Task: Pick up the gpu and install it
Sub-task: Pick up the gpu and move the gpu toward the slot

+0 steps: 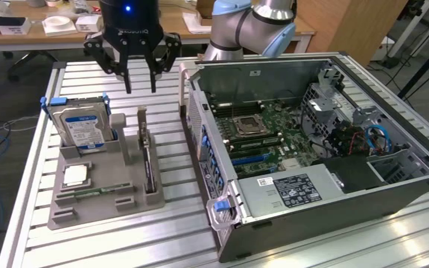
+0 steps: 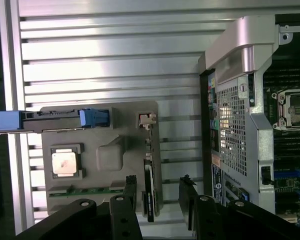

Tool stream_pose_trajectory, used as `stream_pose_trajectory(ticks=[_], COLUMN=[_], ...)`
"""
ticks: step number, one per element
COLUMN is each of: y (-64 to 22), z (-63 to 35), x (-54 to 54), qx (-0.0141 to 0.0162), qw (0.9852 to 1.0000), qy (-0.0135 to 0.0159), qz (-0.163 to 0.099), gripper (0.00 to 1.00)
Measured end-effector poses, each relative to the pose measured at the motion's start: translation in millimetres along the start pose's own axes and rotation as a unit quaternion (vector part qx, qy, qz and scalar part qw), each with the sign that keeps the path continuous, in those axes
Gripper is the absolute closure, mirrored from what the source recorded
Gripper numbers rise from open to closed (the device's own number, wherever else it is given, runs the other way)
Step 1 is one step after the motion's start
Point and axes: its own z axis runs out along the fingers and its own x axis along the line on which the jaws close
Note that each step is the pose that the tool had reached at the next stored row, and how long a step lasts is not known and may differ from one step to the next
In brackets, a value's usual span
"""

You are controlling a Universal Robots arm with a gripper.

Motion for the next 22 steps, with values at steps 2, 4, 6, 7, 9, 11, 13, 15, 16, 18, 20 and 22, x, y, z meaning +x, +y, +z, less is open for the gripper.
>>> stream_pose_trajectory(ticks=[2, 4, 6, 7, 9, 11, 13, 15, 16, 18, 20, 22], y=[0.0, -0.1, -0.1, -0.1, -0.1, -0.2, -0.2, -0.2, -0.3, -0.3, -0.3, -0.3], z=[0.7, 1.5, 2.3, 2.7, 3.5, 4.2, 5.0, 5.7, 6.1, 6.8, 7.6, 8.3], x=[0.0, 0.0, 0.0, 0.0, 0.0, 0.0, 0.0, 0.1, 0.1, 0.1, 0.1, 0.1], qx=[0.0, 0.0001, 0.0002, 0.0002, 0.0002, 0.0002, 0.0002, 0.0003, 0.0003, 0.0003, 0.0002, 0.0003], qw=[1.0, 1.0, 1.0, 1.0, 1.0, 1.0, 1.0, 1.0, 1.0, 1.0, 1.0, 1.0], qy=[0.0, 0.0, 0.0, 0.0, 0.0, 0.0, 0.0, 0.0, 0.0, 0.0, 0.0, 0.0], qz=[0.0, 0.0, 0.0, 0.0, 0.0, 0.0, 0.0, 0.0, 0.0, 0.0, 0.0, 0.0], gripper=[0.53, 0.53, 0.53, 0.53, 0.53, 0.53, 0.53, 0.53, 0.53, 0.53, 0.53, 0.53])
